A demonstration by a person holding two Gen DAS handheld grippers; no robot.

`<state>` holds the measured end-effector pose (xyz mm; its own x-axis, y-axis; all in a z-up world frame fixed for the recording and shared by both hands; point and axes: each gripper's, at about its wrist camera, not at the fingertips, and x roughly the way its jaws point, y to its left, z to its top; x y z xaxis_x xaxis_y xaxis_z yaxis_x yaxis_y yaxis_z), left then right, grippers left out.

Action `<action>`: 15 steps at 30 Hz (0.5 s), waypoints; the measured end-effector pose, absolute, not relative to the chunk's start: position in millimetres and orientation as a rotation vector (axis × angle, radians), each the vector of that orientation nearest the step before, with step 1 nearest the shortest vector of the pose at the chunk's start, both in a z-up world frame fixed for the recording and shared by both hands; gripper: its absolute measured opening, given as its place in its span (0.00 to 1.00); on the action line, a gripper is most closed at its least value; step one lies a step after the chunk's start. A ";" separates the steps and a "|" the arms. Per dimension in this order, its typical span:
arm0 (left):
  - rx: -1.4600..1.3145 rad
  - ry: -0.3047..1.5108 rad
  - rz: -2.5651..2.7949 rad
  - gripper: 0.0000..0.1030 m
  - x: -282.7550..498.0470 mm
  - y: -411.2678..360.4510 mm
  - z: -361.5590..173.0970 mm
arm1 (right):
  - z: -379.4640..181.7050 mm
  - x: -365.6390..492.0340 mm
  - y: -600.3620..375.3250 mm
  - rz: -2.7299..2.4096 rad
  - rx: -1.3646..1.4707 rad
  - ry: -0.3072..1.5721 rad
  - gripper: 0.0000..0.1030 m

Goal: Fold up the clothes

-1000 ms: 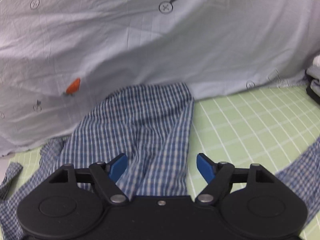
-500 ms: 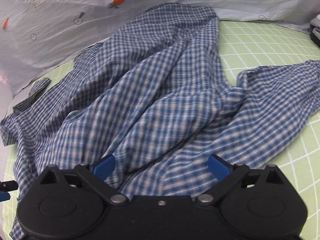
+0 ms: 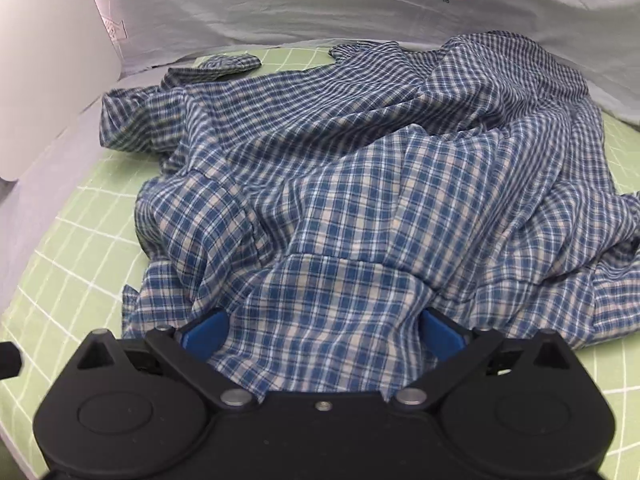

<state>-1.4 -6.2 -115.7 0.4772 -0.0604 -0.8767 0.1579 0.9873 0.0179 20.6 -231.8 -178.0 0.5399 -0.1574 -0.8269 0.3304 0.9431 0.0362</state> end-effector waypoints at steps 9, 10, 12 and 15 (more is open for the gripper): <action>0.004 1.089 -0.139 0.84 -10.2 -14.6 -113.5 | -185.4 -25.8 -263.0 -0.367 0.224 1.006 1.00; 0.005 1.090 -0.149 0.84 -11.9 -22.3 -112.8 | -185.6 -33.4 -269.6 -0.384 0.225 1.016 1.00; 0.010 1.093 -0.167 0.84 -16.6 -38.0 -111.0 | -186.2 -50.2 -288.5 -0.394 0.246 1.024 1.00; 0.023 1.096 -0.202 0.84 -26.4 -65.2 -109.3 | -184.8 -77.2 -317.6 -0.455 0.223 1.051 1.00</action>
